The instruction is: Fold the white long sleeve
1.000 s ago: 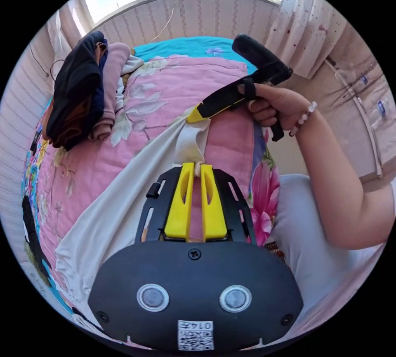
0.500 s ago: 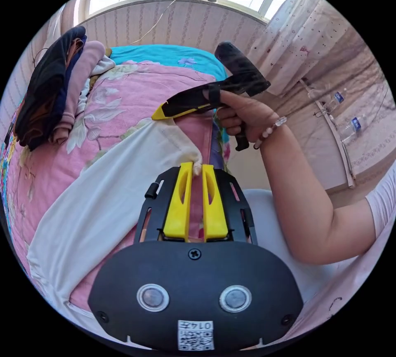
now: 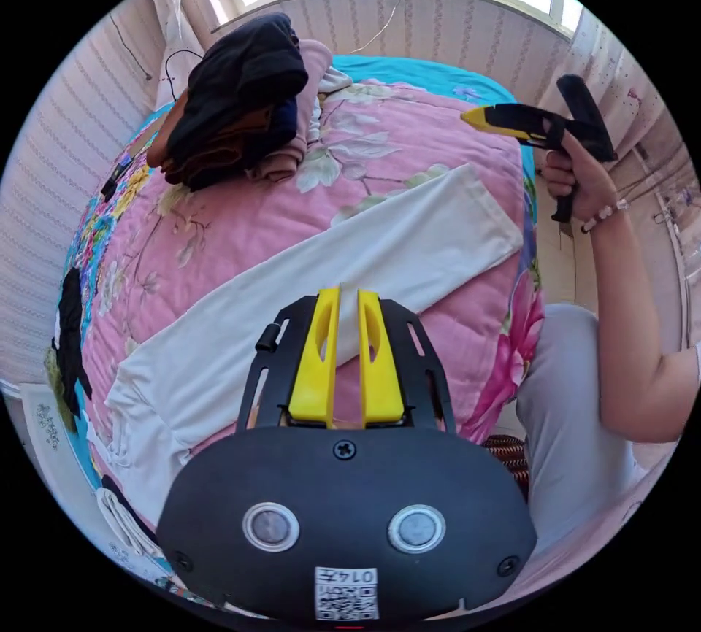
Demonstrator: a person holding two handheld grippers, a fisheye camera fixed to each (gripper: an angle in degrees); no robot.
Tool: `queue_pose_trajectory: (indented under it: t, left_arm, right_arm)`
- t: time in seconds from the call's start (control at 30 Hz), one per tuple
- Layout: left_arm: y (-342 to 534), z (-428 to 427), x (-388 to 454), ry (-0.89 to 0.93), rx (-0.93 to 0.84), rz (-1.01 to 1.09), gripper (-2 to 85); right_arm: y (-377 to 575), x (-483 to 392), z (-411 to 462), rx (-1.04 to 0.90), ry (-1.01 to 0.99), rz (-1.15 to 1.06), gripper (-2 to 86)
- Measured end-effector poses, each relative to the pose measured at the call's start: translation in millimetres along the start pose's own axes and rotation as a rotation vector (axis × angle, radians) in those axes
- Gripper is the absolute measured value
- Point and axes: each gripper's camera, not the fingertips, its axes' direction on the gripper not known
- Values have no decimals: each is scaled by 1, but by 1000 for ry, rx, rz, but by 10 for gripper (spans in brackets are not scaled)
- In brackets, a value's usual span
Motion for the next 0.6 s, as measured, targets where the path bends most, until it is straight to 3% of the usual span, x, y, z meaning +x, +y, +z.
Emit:
queue_pose_trajectory:
  t: [0.07,0.23,0.47,0.6]
  left_arm:
    - [5,-1,9,-68,17,32,23]
    - [24,-20,10,-143,34,65,5]
    - [67,-82,-36,-104,89,-13,56]
    - [116,-134,-71,-114,135,-69,60]
  right_arm:
    - [-8,-14,16,-55,-39,-23,0]
    - [-25,-51,70,-295,148,2,0]
    - [-52,-125,81,-214,161,-53,5]
    - [-78,-212,106,-175,214,-204,21]
